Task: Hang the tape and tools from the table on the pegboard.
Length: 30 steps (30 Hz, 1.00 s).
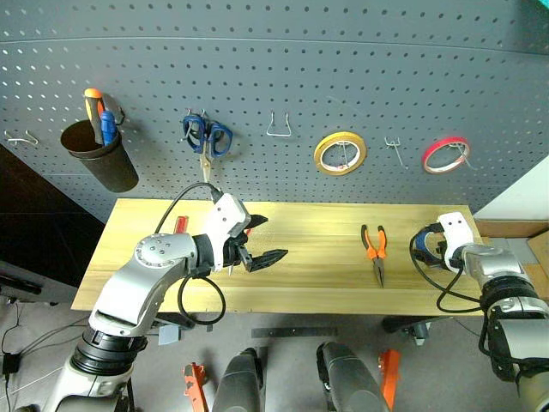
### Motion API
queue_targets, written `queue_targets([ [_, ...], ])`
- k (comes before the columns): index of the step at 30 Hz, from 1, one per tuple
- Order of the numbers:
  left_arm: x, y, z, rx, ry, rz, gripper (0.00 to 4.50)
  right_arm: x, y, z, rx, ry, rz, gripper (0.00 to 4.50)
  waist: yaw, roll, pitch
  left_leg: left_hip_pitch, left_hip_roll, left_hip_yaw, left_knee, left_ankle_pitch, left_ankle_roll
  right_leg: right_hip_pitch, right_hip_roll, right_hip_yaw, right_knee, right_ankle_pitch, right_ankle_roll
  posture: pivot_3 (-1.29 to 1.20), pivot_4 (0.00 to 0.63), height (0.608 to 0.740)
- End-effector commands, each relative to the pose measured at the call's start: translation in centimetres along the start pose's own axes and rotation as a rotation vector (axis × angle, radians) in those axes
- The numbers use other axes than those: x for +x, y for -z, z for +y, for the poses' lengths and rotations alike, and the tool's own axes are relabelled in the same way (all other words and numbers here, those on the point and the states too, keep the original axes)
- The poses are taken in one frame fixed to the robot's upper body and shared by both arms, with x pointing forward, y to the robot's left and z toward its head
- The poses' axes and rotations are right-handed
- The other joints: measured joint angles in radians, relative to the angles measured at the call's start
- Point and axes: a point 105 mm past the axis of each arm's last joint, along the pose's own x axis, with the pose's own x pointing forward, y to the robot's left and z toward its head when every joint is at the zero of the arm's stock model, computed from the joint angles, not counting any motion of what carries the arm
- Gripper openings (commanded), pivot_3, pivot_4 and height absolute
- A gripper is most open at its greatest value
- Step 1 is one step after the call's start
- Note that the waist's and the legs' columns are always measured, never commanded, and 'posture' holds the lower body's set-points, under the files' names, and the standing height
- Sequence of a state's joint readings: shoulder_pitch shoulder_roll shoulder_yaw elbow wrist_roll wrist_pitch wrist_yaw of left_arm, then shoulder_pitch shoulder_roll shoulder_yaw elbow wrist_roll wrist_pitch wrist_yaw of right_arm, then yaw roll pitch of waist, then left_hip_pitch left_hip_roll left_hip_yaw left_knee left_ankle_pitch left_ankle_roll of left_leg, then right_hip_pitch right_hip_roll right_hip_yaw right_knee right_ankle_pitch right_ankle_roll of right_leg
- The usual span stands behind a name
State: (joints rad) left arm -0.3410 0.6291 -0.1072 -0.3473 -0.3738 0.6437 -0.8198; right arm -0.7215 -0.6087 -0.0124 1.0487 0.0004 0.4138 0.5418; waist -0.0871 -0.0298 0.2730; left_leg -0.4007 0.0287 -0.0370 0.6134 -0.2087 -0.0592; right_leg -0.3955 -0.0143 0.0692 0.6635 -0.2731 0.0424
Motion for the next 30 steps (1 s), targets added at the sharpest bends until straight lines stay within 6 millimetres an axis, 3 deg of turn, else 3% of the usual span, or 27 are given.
queue_targets([
  [1, 0.2, -0.9, -0.3, 0.052, 0.022, -0.028, 4.50, 0.2, 0.3, 0.4, -0.036, -0.037, 0.035, 4.09, 0.000, -0.001, 0.004, 0.000, 0.000, 0.000, 0.000, 0.000, 0.000, 0.000, 0.000, 0.000, 0.000, 0.000, 0.000, -0.08, 0.296, 0.740],
  [12, 0.1, -0.6, -0.3, 0.059, 0.022, -0.027, 4.50, 0.6, 2.2, 0.5, -0.147, -0.031, 0.139, 0.50, 0.001, -0.005, 0.006, 0.000, 0.000, 0.000, 0.001, 0.000, 0.000, 0.001, 0.000, 0.000, 0.000, 0.001, 0.001, -0.06, 0.272, 0.740],
  [14, 0.0, -0.6, -0.2, 0.054, 0.014, -0.034, 4.50, 0.8, 2.0, 0.4, -0.198, -0.010, 0.119, 0.39, 0.001, -0.005, 0.006, 0.000, 0.000, 0.000, 0.002, 0.000, 0.000, 0.001, 0.000, 0.000, 0.000, 0.001, 0.001, -0.06, 0.267, 0.740],
  [20, -0.4, -1.6, -0.7, 0.017, 0.043, -0.078, 4.50, 0.0, -1.9, 0.9, -0.222, -0.048, -0.059, 0.39, 0.000, -0.005, 0.006, -0.001, 0.000, 0.000, 0.005, 0.000, 0.000, 0.001, 0.000, 0.000, 0.001, 0.001, 0.003, -0.09, 0.260, 0.740],
  [26, -0.6, -1.8, -0.7, 0.015, 0.044, -0.083, 4.50, -0.8, -2.3, 1.1, -0.228, -0.063, -0.087, 0.39, -0.001, -0.005, 0.006, -0.001, 0.000, 0.000, 0.006, 0.000, 0.000, 0.001, 0.000, 0.000, 0.001, 0.001, 0.004, -0.09, 0.260, 0.740],
  [27, -0.6, -1.9, -0.6, 0.024, 0.043, -0.085, 4.50, -1.4, -2.7, 1.1, -0.242, -0.061, -0.111, 0.39, 0.000, -0.005, 0.006, -0.001, 0.000, 0.000, 0.006, 0.000, 0.000, 0.001, 0.000, 0.000, 0.001, 0.001, 0.004, -0.10, 0.256, 0.740],
  [30, -0.4, -3.8, -0.6, 0.049, 0.064, -0.157, 4.50, -9.4, -4.5, 5.3, -0.422, -0.032, -0.349, 0.38, 0.018, 0.003, 0.004, -0.006, 0.000, -0.003, 0.006, 0.000, -0.001, -0.001, -0.001, -0.002, 0.001, 0.001, 0.004, -0.15, 0.263, 0.740],
])
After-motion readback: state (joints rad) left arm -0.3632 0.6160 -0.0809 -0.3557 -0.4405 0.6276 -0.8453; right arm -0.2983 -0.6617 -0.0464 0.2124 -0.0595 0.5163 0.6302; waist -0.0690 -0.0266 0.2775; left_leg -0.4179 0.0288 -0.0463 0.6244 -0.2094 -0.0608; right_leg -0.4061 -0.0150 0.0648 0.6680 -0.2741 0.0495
